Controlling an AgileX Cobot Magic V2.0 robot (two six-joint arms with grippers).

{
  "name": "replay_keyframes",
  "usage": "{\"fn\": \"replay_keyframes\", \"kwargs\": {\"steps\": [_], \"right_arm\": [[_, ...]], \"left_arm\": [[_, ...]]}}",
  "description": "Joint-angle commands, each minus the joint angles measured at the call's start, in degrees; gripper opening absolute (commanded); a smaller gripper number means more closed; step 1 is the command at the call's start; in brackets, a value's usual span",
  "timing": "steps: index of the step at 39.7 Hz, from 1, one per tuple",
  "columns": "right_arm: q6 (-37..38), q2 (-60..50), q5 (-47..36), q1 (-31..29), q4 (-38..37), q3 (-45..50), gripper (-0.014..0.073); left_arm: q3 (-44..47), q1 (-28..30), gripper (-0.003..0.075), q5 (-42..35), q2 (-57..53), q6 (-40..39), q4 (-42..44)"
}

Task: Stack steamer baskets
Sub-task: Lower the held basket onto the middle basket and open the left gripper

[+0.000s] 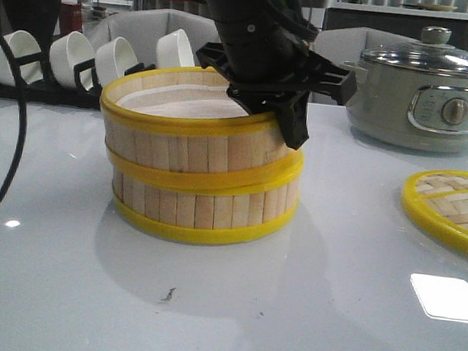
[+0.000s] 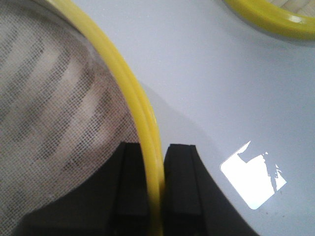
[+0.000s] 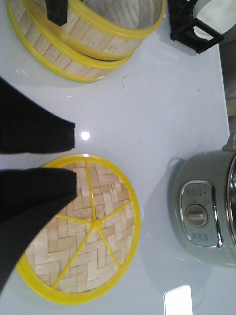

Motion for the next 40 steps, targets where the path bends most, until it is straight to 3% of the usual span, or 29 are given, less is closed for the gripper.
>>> {"fn": "replay_keyframes", "kwargs": {"steps": [1,40], "right_arm": [[-0.36,-0.39,-4.54,-0.11,0.02,-2.12,0.0241],[-0.36,-0.39,-4.8,-0.11,0.02,-2.12,0.0241]], "left_arm": [[-2.35,-0.32,0.0085,-5.07,-3.21,-0.02,-0.97],[-2.35,-0.32,0.0085,-6.82,-3.21,-0.02,-1.33]]}}
